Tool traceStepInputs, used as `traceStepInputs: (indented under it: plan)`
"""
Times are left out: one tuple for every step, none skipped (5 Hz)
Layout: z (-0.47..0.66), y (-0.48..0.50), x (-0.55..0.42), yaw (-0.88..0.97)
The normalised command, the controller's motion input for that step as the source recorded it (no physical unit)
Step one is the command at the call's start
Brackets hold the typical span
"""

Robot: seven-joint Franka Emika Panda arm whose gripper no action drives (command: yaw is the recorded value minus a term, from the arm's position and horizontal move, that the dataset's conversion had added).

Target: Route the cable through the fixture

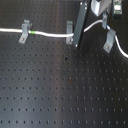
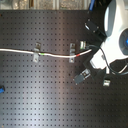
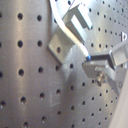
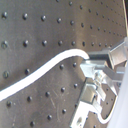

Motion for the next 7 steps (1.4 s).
traceStepInputs:
  plan:
    - [-0.69,-0.001,-0.002,0.05]
    - [-0.48,0.0,0.001,0.0]
    - [0.08,0.064,-0.06,0.0]
    - [0.2,0.233,0.037,0.19]
    - [0.15,0.261,0.03,0.18]
    - [0.52,0.001,0.0,-0.02]
    - [0.66,-0.061,0.055,-0.2]
